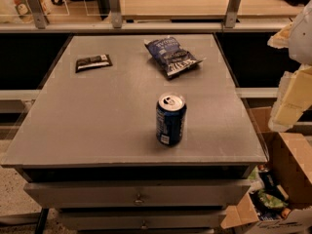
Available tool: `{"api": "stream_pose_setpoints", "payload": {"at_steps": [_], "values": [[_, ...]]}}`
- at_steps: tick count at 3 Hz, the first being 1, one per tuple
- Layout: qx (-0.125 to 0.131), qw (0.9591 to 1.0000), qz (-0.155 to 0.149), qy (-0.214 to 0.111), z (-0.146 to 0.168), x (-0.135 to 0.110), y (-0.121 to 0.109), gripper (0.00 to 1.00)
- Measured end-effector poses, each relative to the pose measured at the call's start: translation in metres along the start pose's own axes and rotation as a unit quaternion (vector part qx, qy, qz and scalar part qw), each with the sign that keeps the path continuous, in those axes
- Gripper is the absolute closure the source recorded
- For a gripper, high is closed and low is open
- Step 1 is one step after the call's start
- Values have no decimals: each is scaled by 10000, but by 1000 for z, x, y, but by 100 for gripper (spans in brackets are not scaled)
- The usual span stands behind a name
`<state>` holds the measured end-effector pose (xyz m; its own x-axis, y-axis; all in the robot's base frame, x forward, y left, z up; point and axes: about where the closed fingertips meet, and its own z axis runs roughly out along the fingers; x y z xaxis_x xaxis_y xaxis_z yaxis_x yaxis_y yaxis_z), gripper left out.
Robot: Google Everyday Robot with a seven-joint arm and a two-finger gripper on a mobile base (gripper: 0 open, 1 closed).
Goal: Move pepsi can near blue chip bag
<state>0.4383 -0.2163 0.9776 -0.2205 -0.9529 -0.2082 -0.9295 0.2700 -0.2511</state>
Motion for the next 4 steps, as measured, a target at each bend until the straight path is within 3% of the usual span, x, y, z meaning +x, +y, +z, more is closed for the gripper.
{"api": "stream_pose_setpoints", "payload": {"at_steps": [2,4], "values": [[22,10000,-67,-57,1,-3,1,0],[-226,9977,-228,-590,22,-29,18,0]]}}
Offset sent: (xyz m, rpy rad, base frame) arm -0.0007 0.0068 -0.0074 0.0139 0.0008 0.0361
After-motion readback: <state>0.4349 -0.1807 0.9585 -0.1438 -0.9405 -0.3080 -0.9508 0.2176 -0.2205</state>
